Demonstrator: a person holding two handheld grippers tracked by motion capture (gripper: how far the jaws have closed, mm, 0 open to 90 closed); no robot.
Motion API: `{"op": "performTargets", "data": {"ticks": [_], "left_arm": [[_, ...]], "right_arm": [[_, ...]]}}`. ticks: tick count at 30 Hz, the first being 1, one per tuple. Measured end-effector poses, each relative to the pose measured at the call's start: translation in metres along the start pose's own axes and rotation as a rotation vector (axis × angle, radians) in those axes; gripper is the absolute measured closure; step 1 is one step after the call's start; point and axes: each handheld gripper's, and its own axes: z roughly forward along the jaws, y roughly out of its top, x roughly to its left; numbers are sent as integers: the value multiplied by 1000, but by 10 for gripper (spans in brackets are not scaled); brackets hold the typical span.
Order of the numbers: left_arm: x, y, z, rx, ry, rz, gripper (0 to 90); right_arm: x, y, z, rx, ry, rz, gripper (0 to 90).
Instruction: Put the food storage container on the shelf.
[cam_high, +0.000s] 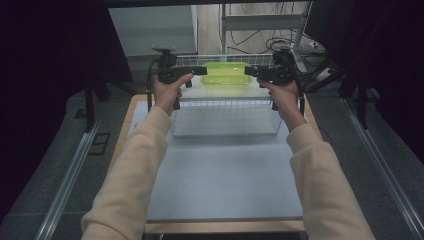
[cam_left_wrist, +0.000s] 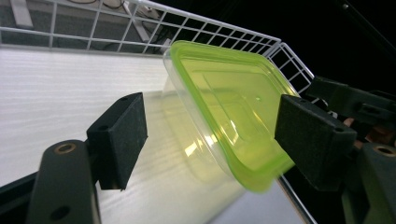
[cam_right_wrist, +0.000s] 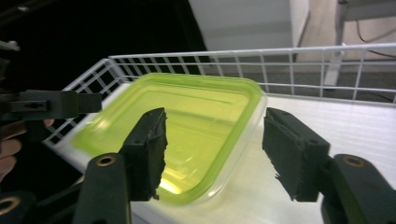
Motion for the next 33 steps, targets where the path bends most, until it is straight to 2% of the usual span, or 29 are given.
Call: {"op": "performTargets", "data": {"ticks": [2, 5, 7, 12, 15, 18, 21, 27, 30, 33], "left_arm": [[-4, -2, -9, 4, 9, 30, 240], [-10, -10, -29, -24, -16, 50, 235], [-15, -19, -41, -28, -17, 85, 234], [-26, -52, -68, -29, -26, 148, 231], [-31, -79, -78, -3, -58, 175, 231], [-33, -105, -82, 13, -62, 198, 231], [-35, -137, -85, 28, -87, 211, 233], [-31, -191, -82, 83, -107, 229, 234], [-29, -209, -81, 107, -99, 244, 233], [-25, -221, -80, 117, -98, 227, 233]], "right_arm": [[2, -3, -8, 0, 23, -16, 381], [6, -10, -23, 9, 47, -46, 361], [8, -16, -34, 7, 68, -68, 355], [10, -41, -61, -1, 113, -110, 348], [13, -60, -76, -3, 133, -139, 343], [15, -82, -88, 3, 157, -165, 338], [15, -109, -100, 6, 185, -189, 329], [9, -159, -115, 30, 208, -200, 325], [6, -179, -118, 59, 201, -215, 325], [3, -192, -122, 66, 207, -217, 325]]}}
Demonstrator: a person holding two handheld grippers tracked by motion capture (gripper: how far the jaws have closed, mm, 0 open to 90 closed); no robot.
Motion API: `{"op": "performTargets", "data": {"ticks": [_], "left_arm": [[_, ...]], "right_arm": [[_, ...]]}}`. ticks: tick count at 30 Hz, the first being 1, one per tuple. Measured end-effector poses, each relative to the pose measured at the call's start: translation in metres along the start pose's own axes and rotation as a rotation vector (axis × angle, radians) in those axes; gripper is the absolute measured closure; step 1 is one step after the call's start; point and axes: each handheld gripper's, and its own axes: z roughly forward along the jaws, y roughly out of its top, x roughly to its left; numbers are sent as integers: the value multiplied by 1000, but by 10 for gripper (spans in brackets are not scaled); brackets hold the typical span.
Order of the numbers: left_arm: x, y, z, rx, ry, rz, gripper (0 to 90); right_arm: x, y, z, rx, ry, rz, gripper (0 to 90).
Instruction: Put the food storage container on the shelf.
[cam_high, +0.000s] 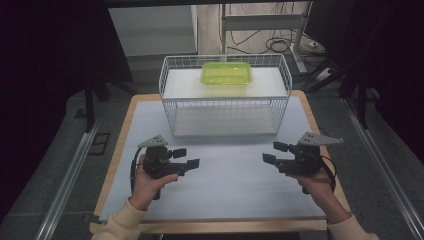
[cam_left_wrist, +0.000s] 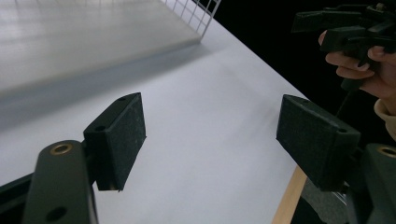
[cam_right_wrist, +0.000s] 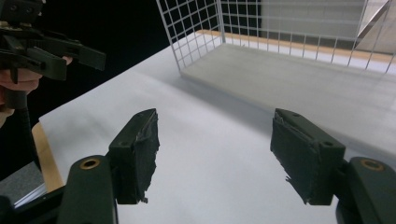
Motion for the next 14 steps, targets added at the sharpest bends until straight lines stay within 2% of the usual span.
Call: {"op": "performTargets", "data": {"ticks": [4, 6, 10, 14], "left_arm": [[5, -5, 1, 0, 12, -17, 234], [7, -5, 0, -6, 14, -19, 234], [7, -7, 1, 0, 8, -20, 234], [12, -14, 3, 25, 13, -30, 224]], "right_arm": [[-3, -8, 2, 1, -8, 5, 318], [-4, -9, 3, 3, -1, 20, 314], [-2, -8, 2, -7, -3, 12, 306], [-2, -12, 4, 3, -14, -1, 239]]}}
